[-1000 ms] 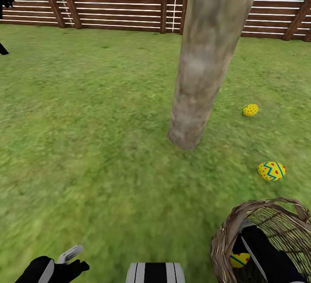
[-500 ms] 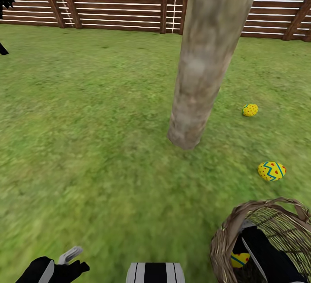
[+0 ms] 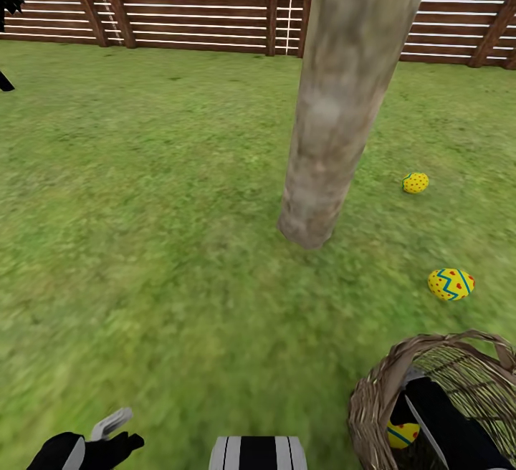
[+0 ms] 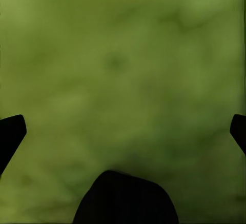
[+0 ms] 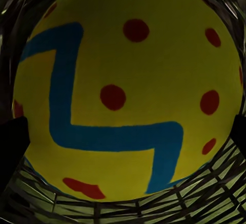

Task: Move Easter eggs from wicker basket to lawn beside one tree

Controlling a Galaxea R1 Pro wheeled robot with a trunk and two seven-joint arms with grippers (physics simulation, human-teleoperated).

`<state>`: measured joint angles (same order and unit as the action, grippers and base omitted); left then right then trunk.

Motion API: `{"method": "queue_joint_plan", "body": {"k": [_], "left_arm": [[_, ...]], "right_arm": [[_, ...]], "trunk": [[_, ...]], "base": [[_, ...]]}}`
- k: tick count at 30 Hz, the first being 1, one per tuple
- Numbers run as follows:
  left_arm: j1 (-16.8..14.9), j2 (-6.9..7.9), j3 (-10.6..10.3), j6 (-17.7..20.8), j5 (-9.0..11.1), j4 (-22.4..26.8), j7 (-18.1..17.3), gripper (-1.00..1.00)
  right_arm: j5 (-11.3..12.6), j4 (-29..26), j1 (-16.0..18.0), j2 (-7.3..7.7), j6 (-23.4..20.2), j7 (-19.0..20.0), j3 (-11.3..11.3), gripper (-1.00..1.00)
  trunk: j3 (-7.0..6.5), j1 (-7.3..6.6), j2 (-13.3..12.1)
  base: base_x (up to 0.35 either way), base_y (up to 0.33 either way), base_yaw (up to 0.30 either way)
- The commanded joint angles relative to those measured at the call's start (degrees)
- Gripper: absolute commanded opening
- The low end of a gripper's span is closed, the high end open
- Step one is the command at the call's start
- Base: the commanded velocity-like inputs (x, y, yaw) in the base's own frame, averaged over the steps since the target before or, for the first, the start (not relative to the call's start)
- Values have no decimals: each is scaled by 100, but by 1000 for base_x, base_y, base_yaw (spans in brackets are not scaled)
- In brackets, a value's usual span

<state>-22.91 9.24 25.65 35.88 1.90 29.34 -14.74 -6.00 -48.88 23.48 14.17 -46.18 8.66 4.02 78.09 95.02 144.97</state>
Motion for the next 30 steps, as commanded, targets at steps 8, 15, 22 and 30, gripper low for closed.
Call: {"method": "queue_joint_plan", "body": {"k": [8,15,22,30], "left_arm": [[-3,-27,2,-473,-4,-7,-51,100],[-3,-63,1,-503,-11,-7,-12,100],[-3,-63,2,-503,-6,0,-17,100],[-3,-65,2,-503,-5,19,-30,100]], "right_arm": [[-86,54,-4,-2,-30,37,11,-100],[-86,154,-3,7,-22,31,6,-100],[-86,159,-2,-10,-9,31,9,-100],[-86,159,-2,-11,-13,24,8,-100]], "trunk": [[-84,-10,-4],[-239,-28,-14],[-394,-46,-23],[-571,-67,-34]], "base": [[-8,0,0],[-188,-36,0],[-3,-1,0],[0,0,0]]}}
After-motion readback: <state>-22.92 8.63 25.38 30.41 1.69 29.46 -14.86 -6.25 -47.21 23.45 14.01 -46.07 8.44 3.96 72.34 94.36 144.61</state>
